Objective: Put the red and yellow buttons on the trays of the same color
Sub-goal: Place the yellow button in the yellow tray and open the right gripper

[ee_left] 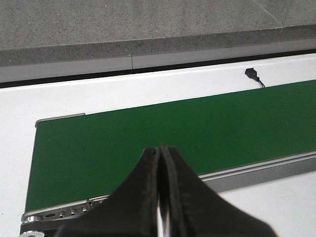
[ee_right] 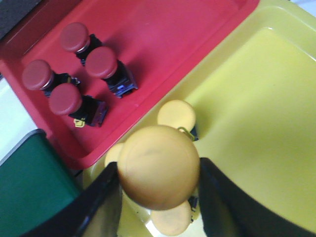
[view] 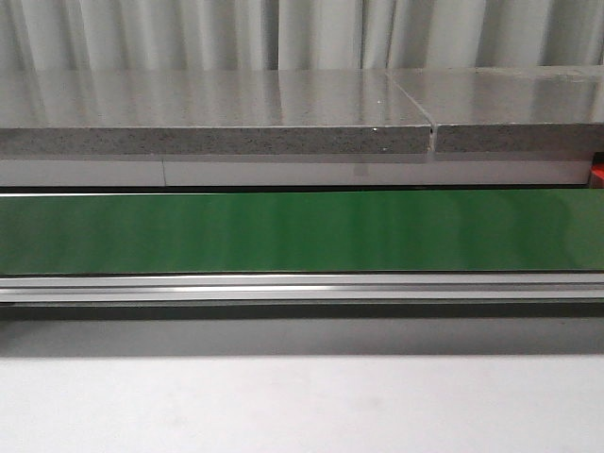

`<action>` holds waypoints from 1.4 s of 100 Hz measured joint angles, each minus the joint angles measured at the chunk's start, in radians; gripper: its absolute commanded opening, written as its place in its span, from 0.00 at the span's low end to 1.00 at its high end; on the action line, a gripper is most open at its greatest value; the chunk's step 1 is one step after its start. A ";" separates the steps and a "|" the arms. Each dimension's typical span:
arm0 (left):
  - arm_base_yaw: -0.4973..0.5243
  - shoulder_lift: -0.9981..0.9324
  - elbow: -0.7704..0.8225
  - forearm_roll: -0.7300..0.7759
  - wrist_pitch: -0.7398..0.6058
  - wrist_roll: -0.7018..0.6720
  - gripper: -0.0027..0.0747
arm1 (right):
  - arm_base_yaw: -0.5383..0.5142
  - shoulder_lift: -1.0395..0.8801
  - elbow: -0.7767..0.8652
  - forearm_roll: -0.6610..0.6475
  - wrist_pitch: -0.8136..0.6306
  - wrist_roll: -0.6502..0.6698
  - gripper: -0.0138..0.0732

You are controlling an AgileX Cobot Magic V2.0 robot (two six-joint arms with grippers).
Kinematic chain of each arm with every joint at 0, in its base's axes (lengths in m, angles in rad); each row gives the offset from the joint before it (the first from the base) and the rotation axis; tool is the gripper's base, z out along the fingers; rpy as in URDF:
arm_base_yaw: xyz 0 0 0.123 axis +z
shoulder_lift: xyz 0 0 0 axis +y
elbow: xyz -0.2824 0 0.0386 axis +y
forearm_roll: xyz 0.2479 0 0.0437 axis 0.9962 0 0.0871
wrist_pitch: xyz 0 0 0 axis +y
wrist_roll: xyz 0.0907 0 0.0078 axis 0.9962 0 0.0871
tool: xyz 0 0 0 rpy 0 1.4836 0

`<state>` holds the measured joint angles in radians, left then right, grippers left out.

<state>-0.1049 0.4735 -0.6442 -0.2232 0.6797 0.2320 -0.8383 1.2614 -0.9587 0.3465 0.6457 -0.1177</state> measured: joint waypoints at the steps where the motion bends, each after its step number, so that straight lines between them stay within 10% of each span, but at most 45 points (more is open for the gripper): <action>1: 0.000 0.000 0.000 0.000 0.000 0.000 0.01 | -0.002 0.001 0.004 0.000 0.000 0.000 0.24; 99: 0.000 0.000 0.000 0.000 0.000 0.000 0.01 | -0.032 0.250 0.146 0.016 -0.211 0.049 0.25; 140: 0.000 0.000 0.000 0.000 0.000 0.000 0.01 | -0.032 0.269 0.146 0.052 -0.221 0.051 0.69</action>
<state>-0.1049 0.4735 -0.6442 -0.2232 0.6797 0.2320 -0.8707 1.5306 -0.8131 0.3985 0.4243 -0.0665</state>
